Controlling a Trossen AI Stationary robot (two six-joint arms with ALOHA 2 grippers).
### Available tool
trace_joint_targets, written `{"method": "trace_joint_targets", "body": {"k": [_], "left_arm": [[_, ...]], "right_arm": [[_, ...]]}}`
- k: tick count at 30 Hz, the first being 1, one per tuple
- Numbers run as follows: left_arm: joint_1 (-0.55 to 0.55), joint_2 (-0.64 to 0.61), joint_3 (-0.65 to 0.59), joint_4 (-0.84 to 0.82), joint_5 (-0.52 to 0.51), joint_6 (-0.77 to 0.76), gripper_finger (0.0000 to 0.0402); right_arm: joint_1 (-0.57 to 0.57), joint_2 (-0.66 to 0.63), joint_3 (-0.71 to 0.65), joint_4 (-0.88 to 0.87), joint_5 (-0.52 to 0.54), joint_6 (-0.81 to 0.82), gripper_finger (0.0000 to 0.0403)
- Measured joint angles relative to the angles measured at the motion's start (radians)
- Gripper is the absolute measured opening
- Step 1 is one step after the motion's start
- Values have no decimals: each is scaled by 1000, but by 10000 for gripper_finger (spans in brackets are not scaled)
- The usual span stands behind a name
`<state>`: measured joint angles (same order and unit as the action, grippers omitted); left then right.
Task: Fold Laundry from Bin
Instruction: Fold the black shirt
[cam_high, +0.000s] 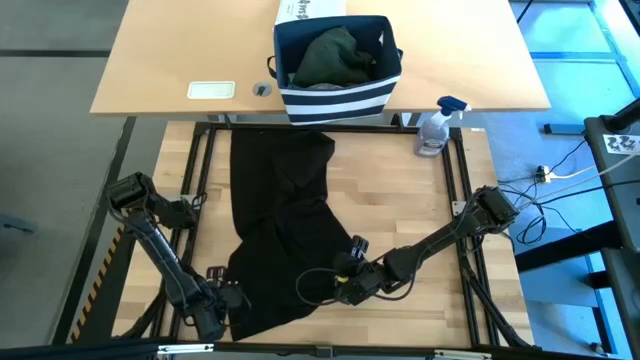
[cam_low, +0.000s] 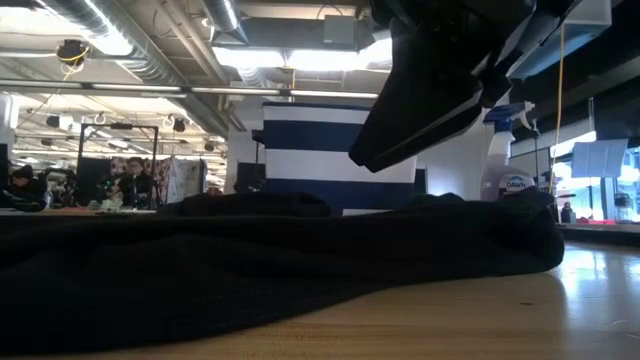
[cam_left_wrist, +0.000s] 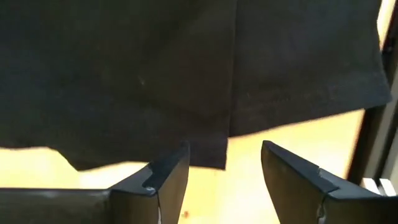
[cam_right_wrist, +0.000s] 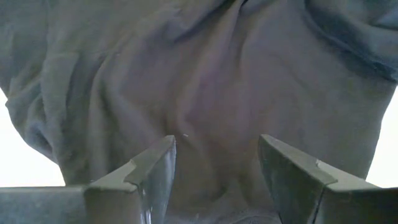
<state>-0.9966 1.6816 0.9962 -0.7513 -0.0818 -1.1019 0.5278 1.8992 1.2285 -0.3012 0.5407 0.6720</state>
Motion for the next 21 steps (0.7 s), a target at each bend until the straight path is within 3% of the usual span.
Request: {"method": "trace_joint_targets", "body": {"k": [8, 15, 21], "left_arm": [[-24, 86, 8, -8, 14, 49, 189], [-40, 132, 84, -130, -33, 67, 181], [-39, 132, 103, -180, -57, 68, 151]], "right_arm": [[0, 0, 0, -6, 0, 0, 229], [-1, 0, 0, -6, 1, 0, 229], [-1, 0, 0, -5, 6, 1, 229]]}}
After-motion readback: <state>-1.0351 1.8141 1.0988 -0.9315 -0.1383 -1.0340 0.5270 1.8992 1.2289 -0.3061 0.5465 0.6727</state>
